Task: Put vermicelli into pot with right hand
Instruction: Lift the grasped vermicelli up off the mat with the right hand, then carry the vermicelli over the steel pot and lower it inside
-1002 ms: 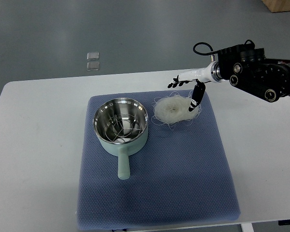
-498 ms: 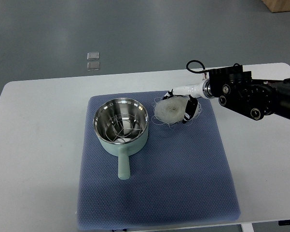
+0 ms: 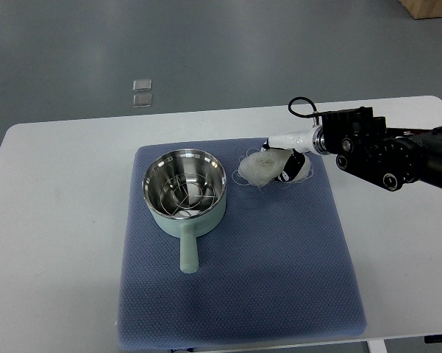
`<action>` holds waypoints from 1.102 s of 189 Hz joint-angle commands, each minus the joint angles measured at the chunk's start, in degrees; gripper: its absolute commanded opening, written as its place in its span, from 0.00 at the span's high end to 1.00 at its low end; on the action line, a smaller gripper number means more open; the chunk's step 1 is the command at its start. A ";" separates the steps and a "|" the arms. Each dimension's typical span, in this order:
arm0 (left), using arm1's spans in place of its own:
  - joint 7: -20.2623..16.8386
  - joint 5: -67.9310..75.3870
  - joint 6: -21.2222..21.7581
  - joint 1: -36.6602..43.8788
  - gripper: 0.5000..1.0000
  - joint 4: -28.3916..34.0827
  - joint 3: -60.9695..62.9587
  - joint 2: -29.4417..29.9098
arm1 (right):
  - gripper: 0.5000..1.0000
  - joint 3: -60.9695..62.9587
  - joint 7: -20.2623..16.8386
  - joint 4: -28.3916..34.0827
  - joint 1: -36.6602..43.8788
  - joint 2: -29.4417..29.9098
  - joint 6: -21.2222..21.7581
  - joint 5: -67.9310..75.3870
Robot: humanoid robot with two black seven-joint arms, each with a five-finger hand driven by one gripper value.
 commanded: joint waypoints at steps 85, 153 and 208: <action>0.00 0.00 0.00 0.00 0.00 0.00 0.09 0.00 | 1.00 0.96 0.00 11.67 18.03 -10.52 10.70 7.47; 0.00 0.00 0.00 0.00 0.00 -0.08 0.09 0.00 | 1.00 0.88 -0.17 18.00 29.01 -11.05 13.42 12.56; 0.00 0.00 0.00 0.00 0.00 -0.08 0.09 0.00 | 1.00 0.44 -0.17 16.51 27.79 -0.68 10.35 15.82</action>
